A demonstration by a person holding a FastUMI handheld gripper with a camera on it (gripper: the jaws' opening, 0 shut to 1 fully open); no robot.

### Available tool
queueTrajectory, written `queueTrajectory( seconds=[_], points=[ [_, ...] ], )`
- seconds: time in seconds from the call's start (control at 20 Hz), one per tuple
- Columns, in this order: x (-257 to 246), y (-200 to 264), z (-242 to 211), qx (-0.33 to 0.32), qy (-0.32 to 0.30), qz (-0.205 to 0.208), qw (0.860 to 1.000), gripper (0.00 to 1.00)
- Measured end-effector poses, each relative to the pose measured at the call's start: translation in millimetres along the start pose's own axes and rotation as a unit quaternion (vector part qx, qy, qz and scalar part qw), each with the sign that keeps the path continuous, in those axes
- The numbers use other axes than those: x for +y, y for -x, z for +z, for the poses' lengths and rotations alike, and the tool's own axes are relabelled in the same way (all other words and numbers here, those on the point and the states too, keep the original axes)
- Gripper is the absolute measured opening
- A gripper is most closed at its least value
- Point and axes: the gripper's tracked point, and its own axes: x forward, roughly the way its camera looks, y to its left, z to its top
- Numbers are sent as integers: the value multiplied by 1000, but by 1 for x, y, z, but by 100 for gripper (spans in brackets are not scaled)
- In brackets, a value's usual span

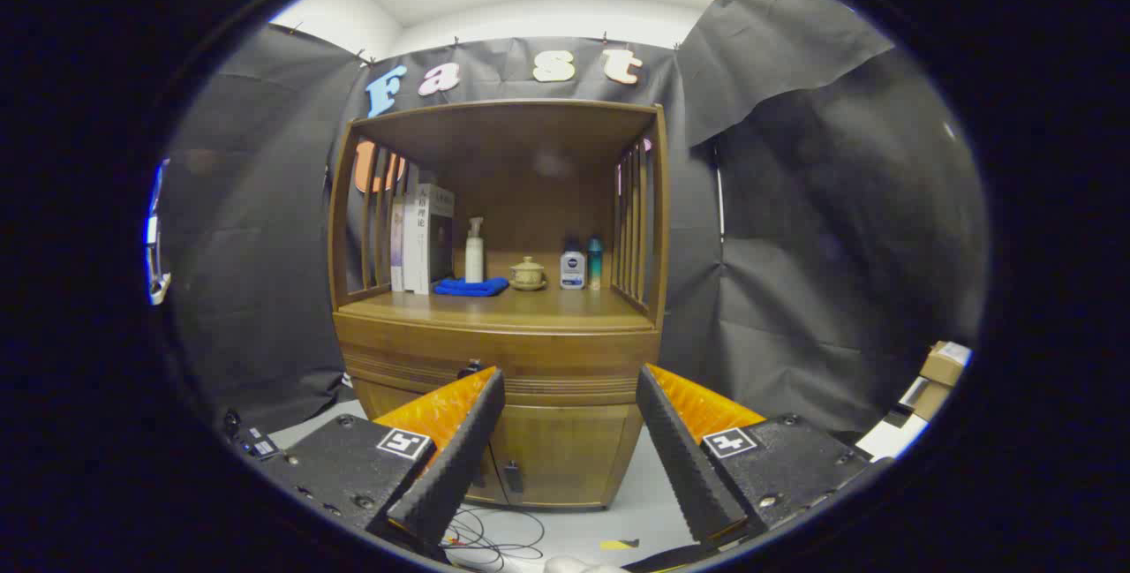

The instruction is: Pull open the drawer, take out the items inside it, and place them on the countertop above the cabinet.

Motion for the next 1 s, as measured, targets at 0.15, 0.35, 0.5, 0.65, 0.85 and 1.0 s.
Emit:
queueTrajectory(
  seconds=[0.15, 0.35, 0.5, 0.65, 0.85, 1.0],
  points=[
    [0, 0, -2, 3, 0, 1, 1000, 97],
    [0, -1, 0, 6, 0, 3, 1000, 97],
    [1, 1, 0, 4, 3, 0, 1000, 97],
    [1, -1, 1, 4, 2, -2, 1000, 98],
    [3, -6, 0, 5, 0, -1, 1000, 97],
    [14, -29, 10, -1, -1, 2, 1000, 97]
  ],
)
